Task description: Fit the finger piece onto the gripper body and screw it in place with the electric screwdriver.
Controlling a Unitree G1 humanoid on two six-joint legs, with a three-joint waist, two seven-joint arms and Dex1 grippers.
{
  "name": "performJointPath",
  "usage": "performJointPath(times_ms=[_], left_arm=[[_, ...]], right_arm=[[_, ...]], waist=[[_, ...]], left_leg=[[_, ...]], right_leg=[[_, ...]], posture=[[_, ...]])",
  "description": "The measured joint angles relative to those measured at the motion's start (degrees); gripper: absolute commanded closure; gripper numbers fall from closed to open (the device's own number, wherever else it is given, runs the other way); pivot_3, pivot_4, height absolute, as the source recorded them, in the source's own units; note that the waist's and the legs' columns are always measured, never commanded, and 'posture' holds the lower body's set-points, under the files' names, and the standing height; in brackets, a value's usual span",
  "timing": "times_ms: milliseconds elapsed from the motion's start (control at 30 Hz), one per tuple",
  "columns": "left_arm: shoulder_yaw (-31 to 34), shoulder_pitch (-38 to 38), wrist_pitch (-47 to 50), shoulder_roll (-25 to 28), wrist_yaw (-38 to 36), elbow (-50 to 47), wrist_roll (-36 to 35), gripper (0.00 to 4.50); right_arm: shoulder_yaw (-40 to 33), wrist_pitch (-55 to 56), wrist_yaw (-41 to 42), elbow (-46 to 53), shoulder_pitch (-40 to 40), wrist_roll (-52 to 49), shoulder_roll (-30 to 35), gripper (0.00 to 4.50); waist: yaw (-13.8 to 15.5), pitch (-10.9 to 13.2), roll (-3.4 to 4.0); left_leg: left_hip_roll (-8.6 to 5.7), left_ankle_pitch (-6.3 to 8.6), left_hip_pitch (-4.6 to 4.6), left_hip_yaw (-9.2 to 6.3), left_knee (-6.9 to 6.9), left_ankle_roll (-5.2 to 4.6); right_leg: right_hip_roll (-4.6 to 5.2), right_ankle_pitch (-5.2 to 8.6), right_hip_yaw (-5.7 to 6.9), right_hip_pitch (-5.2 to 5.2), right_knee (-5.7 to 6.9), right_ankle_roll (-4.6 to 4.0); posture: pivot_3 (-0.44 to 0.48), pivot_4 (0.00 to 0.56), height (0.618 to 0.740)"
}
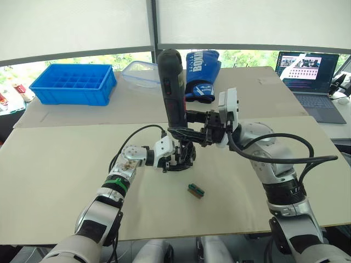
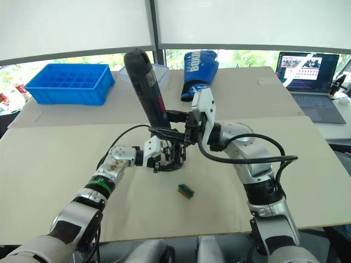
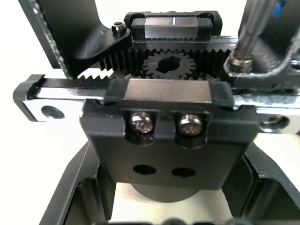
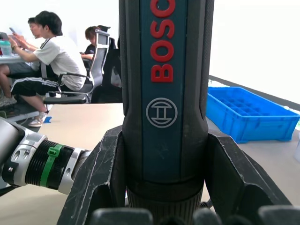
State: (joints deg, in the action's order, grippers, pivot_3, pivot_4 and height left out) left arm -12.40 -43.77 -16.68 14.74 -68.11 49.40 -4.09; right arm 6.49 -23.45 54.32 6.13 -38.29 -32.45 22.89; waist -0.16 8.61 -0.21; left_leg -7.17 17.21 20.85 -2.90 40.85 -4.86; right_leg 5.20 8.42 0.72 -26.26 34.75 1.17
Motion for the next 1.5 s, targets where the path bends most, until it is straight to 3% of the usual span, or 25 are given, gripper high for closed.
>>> performJointPath(times_ms=[967,1300,1500], left_arm=[[0.0,0.0,0.0,0.0,0.7,0.5,1.3,2.12],[0.2,-0.3,-1.2,-0.1,0.1,0.6,1.3,2.12],[0.3,-0.7,-2.6,0.1,-0.5,1.0,1.2,2.12]], right_arm=[[3.7,2.0,2.0,-1.6,-1.4,1.8,3.0,2.59],[-2.1,-1.3,0.8,2.1,0.9,-2.8,4.1,2.59],[-8.4,-7.2,-4.7,8.4,-4.6,-10.8,3.3,2.59]], waist=[[0.2,-0.5,-0.51],[0.4,-0.4,-0.55],[0.4,-0.4,-0.54]], left_leg=[[0.06,0.04,-0.34,-0.01,-0.17,-0.03],[0.05,0.0,0.09,0.0,-0.15,0.02],[0.01,-0.05,0.79,0.0,-0.09,0.09]], right_leg=[[-0.02,0.02,0.0,0.25,-0.16,0.02],[-0.01,0.0,0.0,-0.1,-0.21,0.0],[0.05,-0.03,0.01,-0.84,0.08,-0.05]], posture=[[0.0,0.15,0.74],[0.0,0.15,0.74],[0.0,0.15,0.74]])
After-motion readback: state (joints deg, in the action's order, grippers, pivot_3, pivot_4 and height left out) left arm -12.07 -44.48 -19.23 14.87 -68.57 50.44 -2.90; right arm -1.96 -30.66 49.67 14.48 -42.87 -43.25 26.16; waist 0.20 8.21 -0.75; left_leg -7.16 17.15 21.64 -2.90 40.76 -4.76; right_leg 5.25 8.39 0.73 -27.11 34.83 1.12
